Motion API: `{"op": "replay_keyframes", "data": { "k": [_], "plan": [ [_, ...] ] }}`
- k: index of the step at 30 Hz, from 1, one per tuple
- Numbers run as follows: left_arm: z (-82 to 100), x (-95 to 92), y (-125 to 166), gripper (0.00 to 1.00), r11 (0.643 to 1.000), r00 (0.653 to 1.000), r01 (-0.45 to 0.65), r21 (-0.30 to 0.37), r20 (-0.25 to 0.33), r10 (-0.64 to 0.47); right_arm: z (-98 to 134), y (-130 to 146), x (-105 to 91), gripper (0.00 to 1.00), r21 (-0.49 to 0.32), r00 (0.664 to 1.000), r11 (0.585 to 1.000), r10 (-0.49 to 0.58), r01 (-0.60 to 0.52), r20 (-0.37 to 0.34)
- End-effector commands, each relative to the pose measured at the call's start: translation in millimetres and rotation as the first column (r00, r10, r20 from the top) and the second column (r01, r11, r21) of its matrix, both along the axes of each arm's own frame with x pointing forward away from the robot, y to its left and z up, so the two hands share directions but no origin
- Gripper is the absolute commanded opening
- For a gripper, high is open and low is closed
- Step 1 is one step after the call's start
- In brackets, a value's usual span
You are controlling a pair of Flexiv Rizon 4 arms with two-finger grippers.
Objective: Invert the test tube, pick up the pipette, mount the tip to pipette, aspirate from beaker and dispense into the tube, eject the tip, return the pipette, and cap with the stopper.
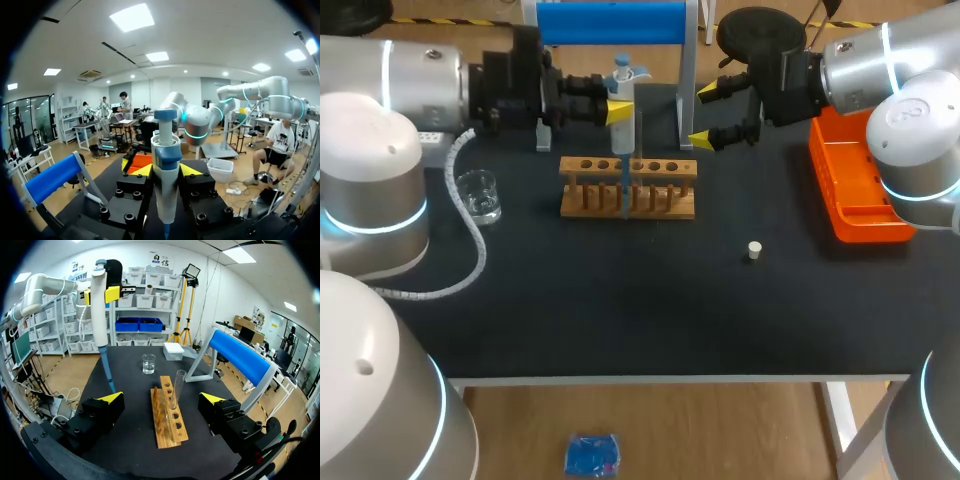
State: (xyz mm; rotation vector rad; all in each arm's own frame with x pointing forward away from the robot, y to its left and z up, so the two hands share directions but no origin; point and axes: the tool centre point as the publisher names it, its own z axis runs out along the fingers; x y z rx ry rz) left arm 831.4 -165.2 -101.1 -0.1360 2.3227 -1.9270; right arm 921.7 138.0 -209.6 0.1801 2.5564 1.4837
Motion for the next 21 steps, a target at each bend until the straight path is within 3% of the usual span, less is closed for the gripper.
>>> {"op": "replay_keyframes", "data": {
  "k": [1,21],
  "plan": [
    [-1.6,1.9,-6.0,0.0,1.0,1.0,0.005,-0.004,0.006,-0.005,-0.2,-0.2,-0.3,1.0,0.0,1.0,1.0,0.0,0.0,0.001],
    [-3.5,-0.4,-7.9,0.0,1.0,1.0,0.027,0.004,-0.003,-0.027,-0.2,-0.2,-0.3,1.0,0.0,1.0,1.0,0.0,0.0,0.001]
  ]
}}
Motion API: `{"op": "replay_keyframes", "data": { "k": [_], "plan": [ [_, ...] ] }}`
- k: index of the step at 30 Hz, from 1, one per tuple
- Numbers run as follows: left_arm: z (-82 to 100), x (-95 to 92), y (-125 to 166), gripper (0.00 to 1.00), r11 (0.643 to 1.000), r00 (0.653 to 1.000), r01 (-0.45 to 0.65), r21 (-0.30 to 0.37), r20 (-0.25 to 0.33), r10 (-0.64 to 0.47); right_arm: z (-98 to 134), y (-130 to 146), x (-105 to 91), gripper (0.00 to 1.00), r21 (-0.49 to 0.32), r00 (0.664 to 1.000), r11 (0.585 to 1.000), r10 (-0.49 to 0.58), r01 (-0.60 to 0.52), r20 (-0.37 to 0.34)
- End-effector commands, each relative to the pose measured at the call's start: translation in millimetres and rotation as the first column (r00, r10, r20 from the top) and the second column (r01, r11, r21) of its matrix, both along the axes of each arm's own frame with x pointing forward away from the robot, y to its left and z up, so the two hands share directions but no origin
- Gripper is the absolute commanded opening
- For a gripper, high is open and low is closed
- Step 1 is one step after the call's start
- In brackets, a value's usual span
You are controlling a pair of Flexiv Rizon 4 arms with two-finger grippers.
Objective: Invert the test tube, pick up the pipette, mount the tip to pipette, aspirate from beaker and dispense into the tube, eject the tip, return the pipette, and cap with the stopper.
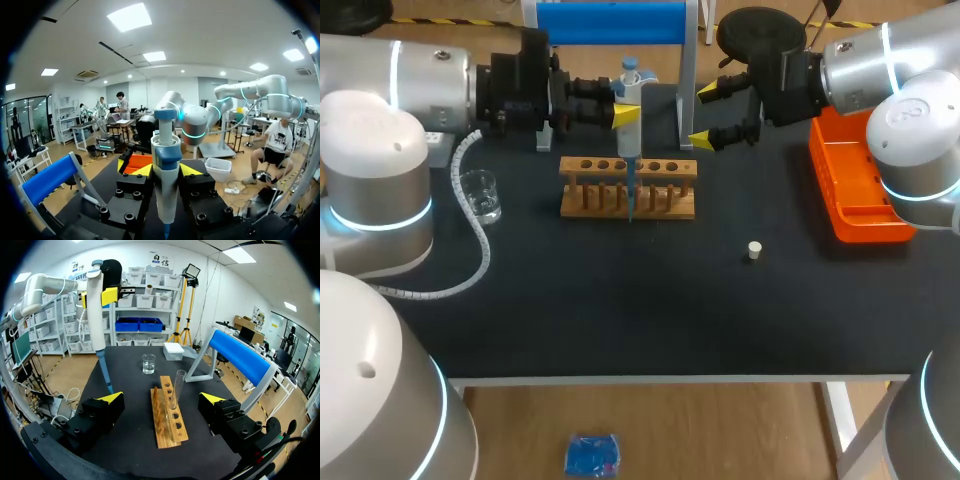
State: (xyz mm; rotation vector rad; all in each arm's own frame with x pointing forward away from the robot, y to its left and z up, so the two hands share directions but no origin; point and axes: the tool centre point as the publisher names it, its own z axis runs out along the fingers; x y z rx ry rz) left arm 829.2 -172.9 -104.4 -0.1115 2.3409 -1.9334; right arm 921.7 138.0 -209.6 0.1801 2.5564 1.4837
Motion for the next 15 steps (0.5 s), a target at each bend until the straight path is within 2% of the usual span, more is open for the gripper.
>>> {"op": "replay_keyframes", "data": {
  "k": [1,5,8,15],
  "plan": [
    [-0.3,1.8,0,0.0,1.0,1.0,0.004,-0.001,0.0,-0.004,0,0,-0.3,1.0,0.0,1.0,1.0,0.0,0.0,0.001],
    [-0.3,1.8,0,0.0,1.0,1.0,0.004,-0.001,0.0,-0.004,0,0,-0.3,1.0,0.0,1.0,1.0,0.0,0.0,0.001],
    [-0.3,1.8,0,0.0,1.0,1.0,0.004,-0.001,0.0,-0.004,-7,-10,-25.5,1.0,-0.02,1.0,0.999,0.029,-0.029,0.003],
    [-0.3,1.8,0,0.0,1.0,1.0,0.004,-0.001,0.0,-0.004,-19,-22,-72.2,1.0,0.043,0.992,0.991,0.128,-0.127,-0.013]
  ]
}}
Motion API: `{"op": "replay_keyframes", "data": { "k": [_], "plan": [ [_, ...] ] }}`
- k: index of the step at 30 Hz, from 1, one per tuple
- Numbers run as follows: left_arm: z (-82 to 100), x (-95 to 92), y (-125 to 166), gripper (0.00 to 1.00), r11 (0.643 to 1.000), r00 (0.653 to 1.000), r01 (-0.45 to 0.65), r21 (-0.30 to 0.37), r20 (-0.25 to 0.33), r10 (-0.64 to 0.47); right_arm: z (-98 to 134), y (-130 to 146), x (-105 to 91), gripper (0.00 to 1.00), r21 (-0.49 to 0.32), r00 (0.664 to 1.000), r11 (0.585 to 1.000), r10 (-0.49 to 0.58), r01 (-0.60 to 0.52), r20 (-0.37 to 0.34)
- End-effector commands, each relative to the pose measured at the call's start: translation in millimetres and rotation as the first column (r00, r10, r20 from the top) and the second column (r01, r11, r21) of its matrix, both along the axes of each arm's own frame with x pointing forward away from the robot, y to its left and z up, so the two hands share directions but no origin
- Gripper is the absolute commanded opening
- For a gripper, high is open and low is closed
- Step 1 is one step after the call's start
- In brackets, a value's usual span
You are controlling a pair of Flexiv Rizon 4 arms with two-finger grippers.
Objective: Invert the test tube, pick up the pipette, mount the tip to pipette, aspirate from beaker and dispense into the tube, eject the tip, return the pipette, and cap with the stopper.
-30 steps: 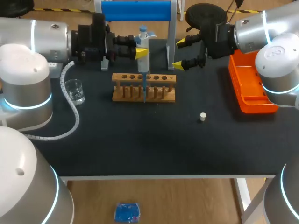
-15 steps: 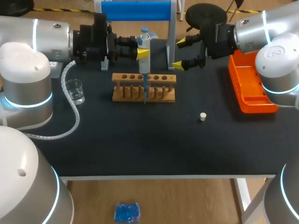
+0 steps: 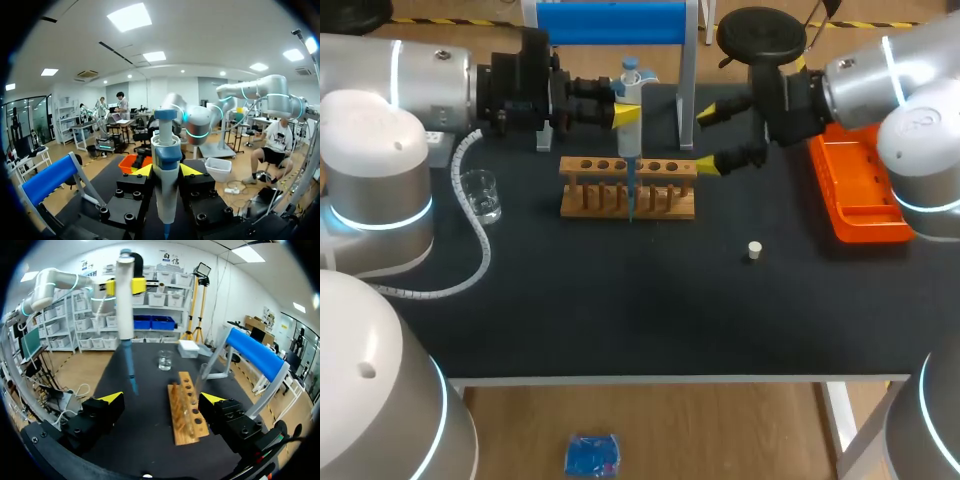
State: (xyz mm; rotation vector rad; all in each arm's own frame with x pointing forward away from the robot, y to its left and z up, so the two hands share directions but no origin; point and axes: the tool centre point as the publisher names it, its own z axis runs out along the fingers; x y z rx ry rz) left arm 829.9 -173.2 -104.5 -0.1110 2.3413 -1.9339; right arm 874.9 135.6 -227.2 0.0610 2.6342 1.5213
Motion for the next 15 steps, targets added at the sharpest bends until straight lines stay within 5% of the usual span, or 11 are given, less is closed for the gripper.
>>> {"op": "replay_keyframes", "data": {
  "k": [1,8,15],
  "plan": [
    [-0.1,1.1,0,0.0,1.0,1.0,0.003,-0.001,0.0,-0.003,-2,-21,-31.1,1.0,0.066,0.999,0.997,0.033,-0.034,0.015],
    [-0.1,1.1,0,0.0,1.0,1.0,0.003,-0.001,0.0,-0.003,4,-17,-60.5,1.0,0.17,0.992,0.977,0.121,-0.127,0.042],
    [-0.1,1.1,0,0.0,1.0,1.0,0.003,-0.001,0.0,-0.003,22,2,-66.8,1.0,0.258,0.986,0.951,0.162,-0.169,0.047]
  ]
}}
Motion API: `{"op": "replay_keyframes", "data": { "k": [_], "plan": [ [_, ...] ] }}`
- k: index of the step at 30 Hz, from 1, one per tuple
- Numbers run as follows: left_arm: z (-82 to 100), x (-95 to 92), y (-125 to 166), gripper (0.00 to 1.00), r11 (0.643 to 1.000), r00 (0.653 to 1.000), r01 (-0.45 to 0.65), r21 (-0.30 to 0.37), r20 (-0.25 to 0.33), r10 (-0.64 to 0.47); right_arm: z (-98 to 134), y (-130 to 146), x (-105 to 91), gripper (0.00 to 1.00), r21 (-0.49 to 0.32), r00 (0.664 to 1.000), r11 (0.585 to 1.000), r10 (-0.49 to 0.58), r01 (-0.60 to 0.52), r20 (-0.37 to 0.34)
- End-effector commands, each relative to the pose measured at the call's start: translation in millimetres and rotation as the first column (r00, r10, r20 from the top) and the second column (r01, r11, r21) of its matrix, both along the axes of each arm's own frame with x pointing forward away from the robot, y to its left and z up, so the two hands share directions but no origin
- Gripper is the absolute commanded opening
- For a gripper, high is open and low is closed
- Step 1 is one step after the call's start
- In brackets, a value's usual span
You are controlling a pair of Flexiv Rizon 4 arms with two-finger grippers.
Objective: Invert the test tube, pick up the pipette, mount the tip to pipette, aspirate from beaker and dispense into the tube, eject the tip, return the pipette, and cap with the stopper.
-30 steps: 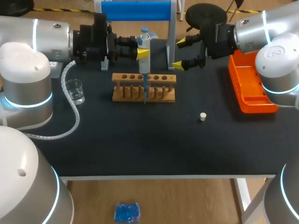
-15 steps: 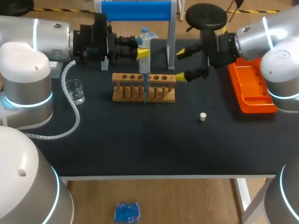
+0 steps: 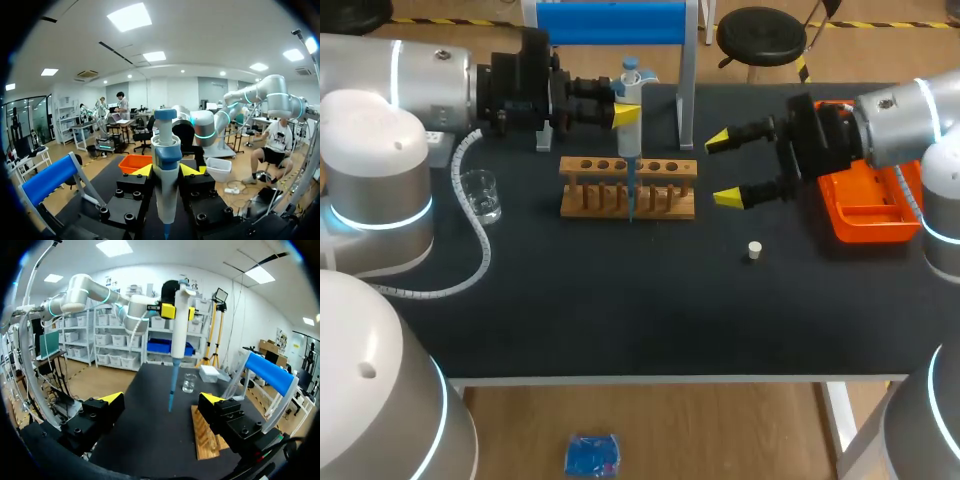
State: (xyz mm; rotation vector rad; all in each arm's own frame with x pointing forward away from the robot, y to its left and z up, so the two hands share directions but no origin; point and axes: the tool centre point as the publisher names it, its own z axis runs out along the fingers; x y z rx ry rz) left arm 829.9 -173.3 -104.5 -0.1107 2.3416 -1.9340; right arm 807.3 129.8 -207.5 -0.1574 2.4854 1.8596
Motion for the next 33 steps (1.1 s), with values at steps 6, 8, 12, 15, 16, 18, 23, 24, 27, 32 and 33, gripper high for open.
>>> {"op": "replay_keyframes", "data": {
  "k": [6,8,12,15,16,18,23,24,27,32,33],
  "plan": [
    [-0.1,1.0,0,0.0,1.0,1.0,0.003,-0.001,0.001,-0.003,9,35,10.1,1.0,0.08,1.0,0.997,0.016,-0.014,-0.025],
    [-0.1,1.0,0,0.0,1.0,1.0,0.003,-0.001,0.001,-0.003,12,44,14.0,1.0,0.077,0.999,0.997,0.004,0.0,-0.045],
    [-0.1,1.0,0,0.0,1.0,1.0,0.003,-0.001,0.001,-0.003,19,58,20.3,1.0,0.128,0.998,0.992,0.031,-0.024,-0.055],
    [-0.1,1.0,0,0.0,1.0,1.0,0.003,-0.001,0.001,-0.003,23,66,22.3,1.0,0.148,0.997,0.989,0.04,-0.03,-0.065],
    [-0.1,1.0,0,0.0,1.0,1.0,0.003,-0.001,0.001,-0.003,24,68,23.1,1.0,0.146,0.997,0.989,0.035,-0.024,-0.067],
    [-0.1,1.0,0,0.0,1.0,1.0,0.003,-0.001,0.001,-0.003,27,71,24.5,1.0,0.154,0.996,0.988,0.038,-0.026,-0.075],
    [-0.1,1.0,0,0.0,1.0,1.0,0.003,-0.001,0.001,-0.003,37,78,26.3,1.0,0.168,0.995,0.986,0.034,-0.017,-0.096],
    [-0.1,1.0,0,0.0,1.0,1.0,0.003,-0.001,0.001,-0.003,39,79,26.3,1.0,0.17,0.994,0.985,0.032,-0.014,-0.102],
    [-0.1,1.0,0,0.0,1.0,1.0,0.003,-0.001,0.001,-0.003,43,83,24.9,1.0,0.179,0.992,0.984,0.028,-0.005,-0.126],
    [-0.1,1.0,0,0.0,1.0,1.0,0.003,-0.001,0.001,-0.003,46,90,16.8,1.0,0.194,0.989,0.981,0.036,-0.008,-0.143],
    [-0.1,1.0,0,0.0,1.0,1.0,0.003,-0.001,0.001,-0.003,46,92,14.6,1.0,0.198,0.988,0.98,0.044,-0.014,-0.147]
  ]
}}
